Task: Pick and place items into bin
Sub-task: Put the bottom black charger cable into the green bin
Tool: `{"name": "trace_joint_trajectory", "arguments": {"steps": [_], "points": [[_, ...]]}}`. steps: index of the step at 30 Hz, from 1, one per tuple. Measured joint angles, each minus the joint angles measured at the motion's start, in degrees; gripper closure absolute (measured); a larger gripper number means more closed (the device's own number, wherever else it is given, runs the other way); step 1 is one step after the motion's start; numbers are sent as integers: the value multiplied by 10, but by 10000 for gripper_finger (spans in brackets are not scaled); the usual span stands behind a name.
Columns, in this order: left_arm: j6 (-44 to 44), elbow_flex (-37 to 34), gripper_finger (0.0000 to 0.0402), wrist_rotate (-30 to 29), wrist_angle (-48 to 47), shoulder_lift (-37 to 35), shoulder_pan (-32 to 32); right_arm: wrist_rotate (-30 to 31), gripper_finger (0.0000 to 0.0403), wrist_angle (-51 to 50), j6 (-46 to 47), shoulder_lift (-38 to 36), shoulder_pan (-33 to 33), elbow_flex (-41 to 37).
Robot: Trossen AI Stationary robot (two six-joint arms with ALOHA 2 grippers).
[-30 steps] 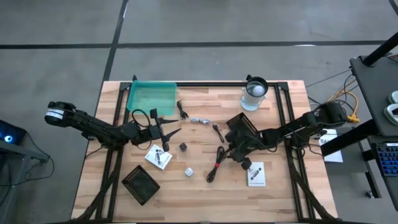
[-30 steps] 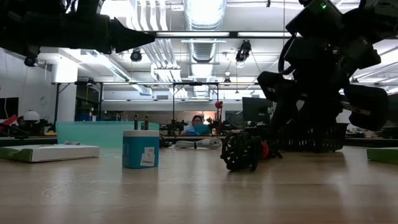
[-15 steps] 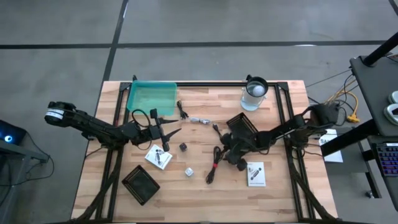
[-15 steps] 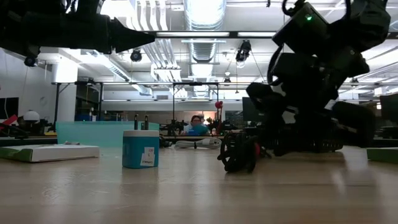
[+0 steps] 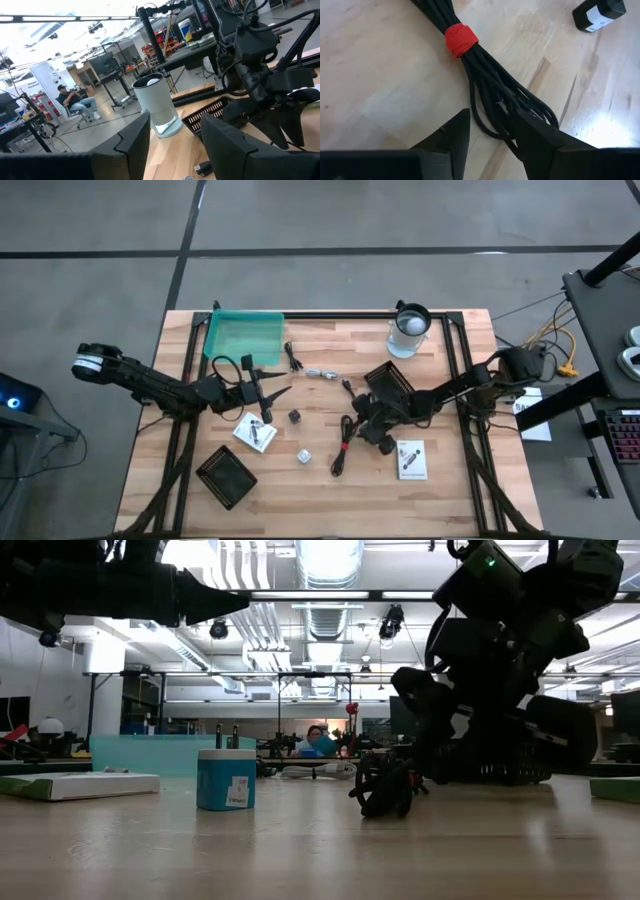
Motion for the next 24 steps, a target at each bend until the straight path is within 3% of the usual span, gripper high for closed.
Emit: {"name": "trace_joint_trajectory", "arguments": {"steps": [15, 21, 24], "points": [[0, 0, 242, 0, 0, 0, 0, -3, 284, 42, -10, 0, 0, 0], [0, 0, 242, 0, 0, 0, 0, -92, 284, 82, -45, 14, 0, 0], [0, 0, 242, 0, 0, 0, 0, -103, 284, 98, -68, 31, 0, 0]]}}
